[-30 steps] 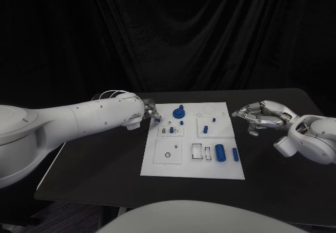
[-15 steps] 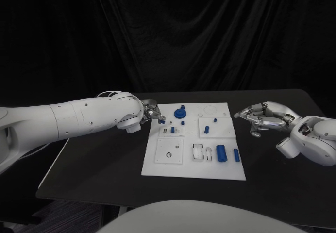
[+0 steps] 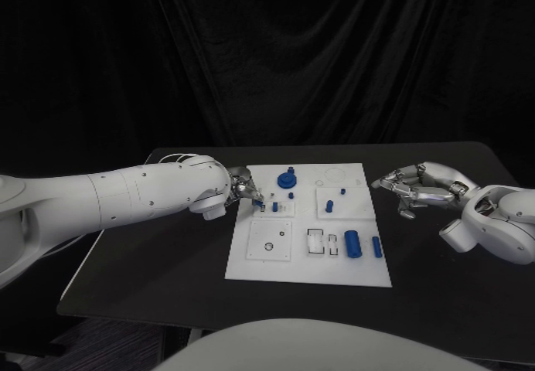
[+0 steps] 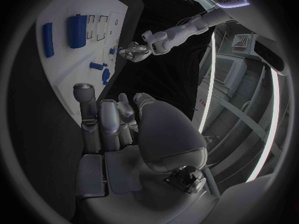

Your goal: Assemble the parts on the task board

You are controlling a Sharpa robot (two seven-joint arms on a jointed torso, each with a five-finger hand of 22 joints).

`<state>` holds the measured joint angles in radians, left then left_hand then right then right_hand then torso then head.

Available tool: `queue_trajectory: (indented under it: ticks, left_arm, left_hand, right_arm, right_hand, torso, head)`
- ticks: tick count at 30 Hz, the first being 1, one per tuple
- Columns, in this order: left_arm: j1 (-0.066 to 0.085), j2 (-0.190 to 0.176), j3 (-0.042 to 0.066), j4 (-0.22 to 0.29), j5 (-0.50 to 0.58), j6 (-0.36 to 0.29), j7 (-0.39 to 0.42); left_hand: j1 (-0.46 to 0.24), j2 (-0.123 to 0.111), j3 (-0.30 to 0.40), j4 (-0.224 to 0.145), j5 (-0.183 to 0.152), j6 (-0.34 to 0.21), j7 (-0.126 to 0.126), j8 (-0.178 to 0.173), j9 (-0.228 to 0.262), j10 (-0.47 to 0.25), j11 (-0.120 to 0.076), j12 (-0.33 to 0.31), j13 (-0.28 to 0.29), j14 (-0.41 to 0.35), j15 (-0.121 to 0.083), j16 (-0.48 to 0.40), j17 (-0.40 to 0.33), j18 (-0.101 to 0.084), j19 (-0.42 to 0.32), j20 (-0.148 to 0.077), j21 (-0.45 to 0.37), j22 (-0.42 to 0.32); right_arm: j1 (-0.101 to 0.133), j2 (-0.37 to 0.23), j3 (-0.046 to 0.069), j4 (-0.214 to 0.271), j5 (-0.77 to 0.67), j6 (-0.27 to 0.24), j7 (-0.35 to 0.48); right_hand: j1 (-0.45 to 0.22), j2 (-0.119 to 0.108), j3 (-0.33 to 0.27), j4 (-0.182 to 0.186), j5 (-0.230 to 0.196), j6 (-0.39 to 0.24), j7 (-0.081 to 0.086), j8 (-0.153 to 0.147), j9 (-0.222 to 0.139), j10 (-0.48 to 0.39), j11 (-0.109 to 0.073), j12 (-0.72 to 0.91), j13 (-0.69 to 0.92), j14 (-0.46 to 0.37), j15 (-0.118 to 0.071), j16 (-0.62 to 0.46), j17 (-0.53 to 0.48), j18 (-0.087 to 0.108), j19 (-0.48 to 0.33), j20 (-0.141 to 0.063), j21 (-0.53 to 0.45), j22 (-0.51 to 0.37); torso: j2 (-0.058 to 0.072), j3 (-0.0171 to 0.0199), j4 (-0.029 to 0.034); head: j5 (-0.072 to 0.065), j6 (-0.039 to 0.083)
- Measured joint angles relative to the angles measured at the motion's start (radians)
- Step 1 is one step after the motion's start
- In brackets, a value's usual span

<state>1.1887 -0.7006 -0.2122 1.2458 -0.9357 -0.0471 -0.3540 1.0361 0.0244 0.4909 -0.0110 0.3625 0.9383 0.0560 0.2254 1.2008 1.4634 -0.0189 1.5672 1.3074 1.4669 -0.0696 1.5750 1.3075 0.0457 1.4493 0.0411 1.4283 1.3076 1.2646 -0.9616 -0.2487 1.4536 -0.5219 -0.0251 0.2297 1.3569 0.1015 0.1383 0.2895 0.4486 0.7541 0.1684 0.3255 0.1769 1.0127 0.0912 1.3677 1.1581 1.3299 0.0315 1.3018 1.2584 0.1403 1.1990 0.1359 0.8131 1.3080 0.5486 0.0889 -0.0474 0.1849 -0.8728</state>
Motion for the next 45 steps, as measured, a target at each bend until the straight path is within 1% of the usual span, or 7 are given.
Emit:
queue_trajectory:
  ticks: [2,6,9,14,26,42,45]
  left_arm:
    - [-0.003,0.006,0.0,-0.006,-0.004,-0.001,0.001]
    - [-0.009,0.014,0.0,-0.018,-0.011,-0.005,0.004]
    - [-0.014,0.017,0.0,-0.024,-0.015,-0.01,0.007]
    - [-0.02,0.022,0.0,-0.03,-0.019,-0.019,0.013]
    - [-0.029,0.026,0.0,-0.033,-0.024,-0.026,0.017]
    - [-0.035,0.02,0.001,-0.03,-0.025,-0.023,0.015]
    - [-0.035,0.019,0.001,-0.03,-0.025,-0.022,0.014]
  left_hand:
    - [-0.005,0.005,0.001,0.001,-0.011,-0.001,0.001,0.0,0.0,0.0,0.0,0.0,0.0,0.0,0.0,0.0,0.0,0.0,0.0,0.0,0.0,0.0]
    - [-0.005,0.005,-0.001,0.009,-0.024,-0.002,0.002,0.0,0.0,0.0,0.0,0.0,0.0,0.0,0.0,0.0,0.0,0.0,0.0,0.0,0.0,0.0]
    - [-0.005,0.005,-0.006,0.014,-0.043,0.0,0.0,0.0,0.001,0.0,0.0,0.0,0.0,0.0,0.0,0.0,0.0,0.0,0.0,0.0,0.0,0.0]
    - [-0.005,0.005,-0.004,0.017,-0.049,0.002,-0.002,-0.001,0.001,0.0,0.0,0.0,0.0,0.0,0.0,0.0,0.0,0.0,0.0,0.0,0.0,0.0]
    - [-0.005,0.005,-0.004,0.017,-0.049,0.003,0.0,-0.001,0.001,0.0,0.0,0.0,0.0,0.0,0.0,0.0,0.0,0.0,0.0,0.0,-0.004,0.0]
    - [-0.008,0.002,-0.004,0.017,-0.049,0.003,0.0,-0.001,0.001,0.0,0.0,0.0,0.0,0.0,0.0,0.0,0.0,0.0,0.0,0.0,-0.004,0.0]
    - [-0.008,0.002,-0.004,0.017,-0.049,0.003,0.0,-0.001,0.001,0.0,0.0,0.0,0.0,0.0,0.0,0.0,0.0,0.0,0.0,0.0,-0.004,0.0]
  right_arm:
    - [0.0,-0.001,0.0,0.0,0.0,0.0,0.0]
    - [-0.001,-0.001,0.0,0.0,0.0,0.001,0.0]
    - [-0.001,-0.001,0.0,0.0,-0.001,0.001,0.0]
    - [-0.001,-0.001,0.0,0.0,-0.001,0.001,0.0]
    - [-0.001,-0.002,0.0,0.001,-0.001,0.001,0.0]
    - [-0.001,-0.003,0.0,0.001,-0.001,0.002,-0.002]
    - [-0.001,-0.002,0.0,0.001,-0.001,0.003,-0.004]
  right_hand:
    - [0.0,0.0,0.0,0.0,0.0,0.0,0.0,0.0,0.0,0.0,0.0,0.0,-0.002,0.0,0.0,0.0,-0.001,0.0,0.0,0.0,0.0,0.0]
    - [0.0,0.0,0.0,0.0,0.0,0.0,0.0,0.0,0.0,0.0,0.0,0.0,-0.002,0.0,0.0,0.0,-0.002,0.0,0.0,0.0,0.0,0.0]
    - [0.0,0.0,0.0,0.0,0.0,0.0,0.0,0.0,0.0,0.0,0.0,0.0,-0.002,0.0,0.0,0.0,-0.002,0.0,0.0,0.0,0.0,0.0]
    - [0.0,0.0,0.0,0.0,0.0,0.0,0.0,0.0,0.0,0.0,0.0,0.0,-0.002,0.0,0.0,0.0,-0.001,0.0,0.0,0.0,0.0,0.0]
    - [0.004,-0.004,0.0,0.0,0.0,0.0,0.0,0.0,0.0,0.0,0.0,0.0,-0.002,0.0,0.0,0.0,-0.002,0.0,0.0,0.0,0.0,0.0]
    - [0.004,-0.004,0.0,0.0,0.0,-0.002,-0.002,0.0,-0.001,-0.004,0.004,0.0,-0.003,0.0,0.0,0.0,-0.002,0.0,0.0,0.0,-0.005,0.0]
    - [0.009,0.001,0.0,0.0,0.004,-0.004,-0.004,0.0,-0.001,-0.004,0.004,0.0,-0.003,0.0,0.0,0.0,-0.003,0.0,0.0,0.0,-0.006,0.0]
  torso:
    - [0.0,-0.0004,-0.0007]
    - [0.0,-0.0009,-0.0015]
    - [0.0,-0.0009,-0.0026]
    - [0.0,-0.0008,-0.0034]
    - [-0.001,0.0009,-0.0026]
    - [-0.002,0.0007,-0.0032]
    - [-0.001,0.0007,-0.0032]
  head:
    - [0.0,0.0]
    - [0.0,0.0]
    - [0.002,0.0]
    - [0.004,0.0]
    - [0.0,0.0]
    - [0.002,0.0]
    - [0.003,0.0]
